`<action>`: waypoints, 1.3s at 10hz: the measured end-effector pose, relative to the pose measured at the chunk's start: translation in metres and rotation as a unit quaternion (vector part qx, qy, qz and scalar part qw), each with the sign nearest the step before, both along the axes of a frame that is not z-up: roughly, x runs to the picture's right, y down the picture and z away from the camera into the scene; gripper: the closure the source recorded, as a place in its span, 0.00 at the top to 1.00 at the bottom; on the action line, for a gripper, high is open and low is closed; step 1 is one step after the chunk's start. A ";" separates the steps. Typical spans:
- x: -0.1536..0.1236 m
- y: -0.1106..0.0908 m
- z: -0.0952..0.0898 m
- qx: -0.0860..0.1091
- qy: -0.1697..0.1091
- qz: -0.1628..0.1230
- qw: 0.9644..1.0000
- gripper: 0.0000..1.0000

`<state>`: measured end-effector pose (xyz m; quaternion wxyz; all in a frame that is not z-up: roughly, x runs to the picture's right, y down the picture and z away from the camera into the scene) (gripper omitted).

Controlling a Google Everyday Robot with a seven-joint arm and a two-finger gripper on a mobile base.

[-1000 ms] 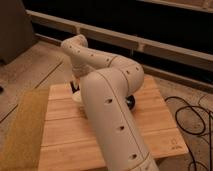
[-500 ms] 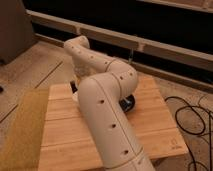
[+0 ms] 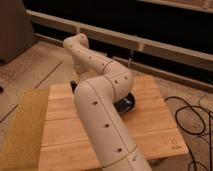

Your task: Knock the eraser over

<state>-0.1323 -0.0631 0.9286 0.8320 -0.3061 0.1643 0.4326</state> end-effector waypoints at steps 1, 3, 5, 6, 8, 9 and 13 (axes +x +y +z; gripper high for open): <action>-0.002 0.000 0.004 -0.001 -0.010 0.002 1.000 0.65; 0.004 0.000 0.013 0.000 -0.018 0.004 1.000 0.65; 0.009 -0.007 0.019 0.008 -0.023 0.003 1.000 0.65; 0.009 -0.013 0.021 0.013 -0.031 0.003 0.999 0.65; 0.007 -0.018 0.021 0.016 -0.041 0.001 0.999 0.65; 0.009 -0.018 0.021 0.015 -0.040 -0.001 0.999 0.65; 0.078 -0.032 0.014 0.022 0.036 -0.012 0.999 0.65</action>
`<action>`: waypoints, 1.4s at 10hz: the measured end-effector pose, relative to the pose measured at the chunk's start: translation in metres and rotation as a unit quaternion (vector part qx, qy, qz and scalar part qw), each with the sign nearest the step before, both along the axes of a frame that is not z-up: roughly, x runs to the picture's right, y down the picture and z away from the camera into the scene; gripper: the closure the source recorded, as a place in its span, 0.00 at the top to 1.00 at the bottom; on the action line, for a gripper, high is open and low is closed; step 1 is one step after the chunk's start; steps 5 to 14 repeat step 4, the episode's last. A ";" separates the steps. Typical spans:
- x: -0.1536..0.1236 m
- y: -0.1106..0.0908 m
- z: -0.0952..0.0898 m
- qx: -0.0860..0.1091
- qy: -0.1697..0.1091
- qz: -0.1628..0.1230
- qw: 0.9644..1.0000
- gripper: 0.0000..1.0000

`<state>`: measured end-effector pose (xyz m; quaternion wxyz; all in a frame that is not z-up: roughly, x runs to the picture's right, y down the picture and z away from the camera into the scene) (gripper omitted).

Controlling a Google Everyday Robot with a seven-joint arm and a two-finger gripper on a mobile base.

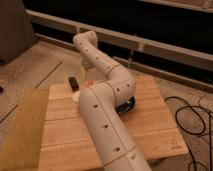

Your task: Knock the eraser over

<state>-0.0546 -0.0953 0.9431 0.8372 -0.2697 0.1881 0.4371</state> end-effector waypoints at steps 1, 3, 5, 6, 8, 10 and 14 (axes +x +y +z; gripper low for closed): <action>0.009 -0.003 -0.003 0.003 0.015 -0.001 1.000 0.65; 0.012 -0.005 -0.013 0.002 0.038 -0.005 0.999 0.65; 0.013 -0.005 -0.013 0.001 0.038 -0.006 0.999 0.65; 0.013 -0.005 -0.013 0.001 0.038 -0.006 0.999 0.65; 0.013 -0.005 -0.013 0.001 0.038 -0.006 0.999 0.65; 0.013 -0.005 -0.013 0.001 0.038 -0.006 0.999 0.65; 0.013 -0.005 -0.013 0.001 0.038 -0.006 0.999 0.65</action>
